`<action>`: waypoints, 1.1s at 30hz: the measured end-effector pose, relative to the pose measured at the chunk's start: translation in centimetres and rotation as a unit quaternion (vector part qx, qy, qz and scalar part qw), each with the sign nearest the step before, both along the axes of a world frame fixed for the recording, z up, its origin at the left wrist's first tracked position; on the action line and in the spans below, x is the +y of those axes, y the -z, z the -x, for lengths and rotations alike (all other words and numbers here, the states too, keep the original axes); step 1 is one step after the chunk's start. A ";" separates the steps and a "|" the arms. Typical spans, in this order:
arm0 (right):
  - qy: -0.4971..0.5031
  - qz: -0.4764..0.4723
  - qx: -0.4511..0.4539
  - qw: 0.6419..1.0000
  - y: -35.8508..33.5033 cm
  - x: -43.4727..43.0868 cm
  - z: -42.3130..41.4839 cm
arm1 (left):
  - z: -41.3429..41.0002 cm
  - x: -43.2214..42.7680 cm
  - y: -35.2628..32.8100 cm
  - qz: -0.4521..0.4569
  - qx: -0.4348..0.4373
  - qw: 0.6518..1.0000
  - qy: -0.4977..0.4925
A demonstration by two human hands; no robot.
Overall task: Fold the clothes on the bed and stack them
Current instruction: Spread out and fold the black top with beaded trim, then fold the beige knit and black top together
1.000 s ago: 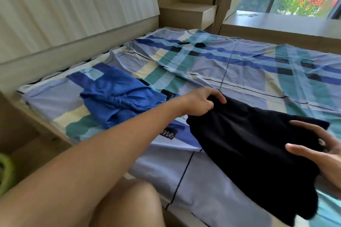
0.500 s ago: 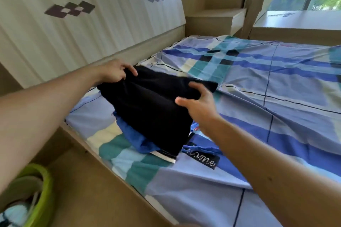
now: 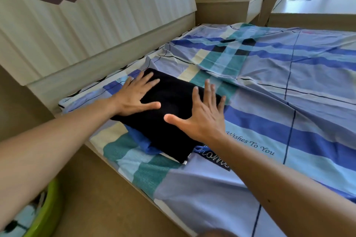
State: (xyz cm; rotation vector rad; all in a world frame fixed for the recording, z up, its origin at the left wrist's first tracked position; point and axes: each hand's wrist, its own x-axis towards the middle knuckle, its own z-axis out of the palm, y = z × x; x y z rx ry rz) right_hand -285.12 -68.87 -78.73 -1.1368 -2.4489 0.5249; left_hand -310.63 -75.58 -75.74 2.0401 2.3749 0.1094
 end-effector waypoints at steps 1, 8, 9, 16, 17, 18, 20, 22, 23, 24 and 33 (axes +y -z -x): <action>-0.015 0.036 -0.016 0.999 0.8 -0.2 -0.2 | 0.2 -0.5 0.8 0.023 -0.035 0.999 -0.021; -0.065 0.178 0.004 0.982 1.6 0.4 -2.1 | -1.7 -1.1 -0.7 0.070 -0.058 0.991 -0.101; -0.069 0.191 0.024 0.979 0.8 0.9 -2.8 | -2.4 -0.8 -1.9 0.047 -0.055 0.992 -0.104; -0.036 0.146 0.059 0.987 -3.9 3.5 -14.0 | -16.3 2.9 -5.6 -0.117 -0.241 0.963 0.031; -0.024 0.130 0.055 0.990 -4.5 3.9 -16.3 | -19.0 3.4 -5.6 -0.122 -0.267 0.954 0.057; -0.010 0.111 0.056 0.992 -5.0 4.2 -18.6 | -21.7 3.9 -5.7 -0.126 -0.288 0.946 0.080; 0.020 0.092 0.059 0.994 -6.0 4.7 -23.4 | -26.7 4.7 -5.6 -0.127 -0.324 0.930 0.116; 0.047 0.074 0.070 0.994 -7.1 4.9 -28.1 | -31.3 5.3 -5.4 -0.126 -0.354 0.916 0.141; 0.059 0.064 0.077 0.993 -7.7 4.9 -30.5 | -33.6 5.5 -5.4 -0.127 -0.367 0.909 0.154; 0.070 0.054 0.090 0.992 -8.2 5.0 -32.8 | -35.6 5.8 -5.5 -0.126 -0.377 0.903 0.163; 0.171 0.014 0.193 0.966 -10.3 3.0 -49.1 | -51.0 6.5 -6.7 -0.097 -0.424 0.859 0.269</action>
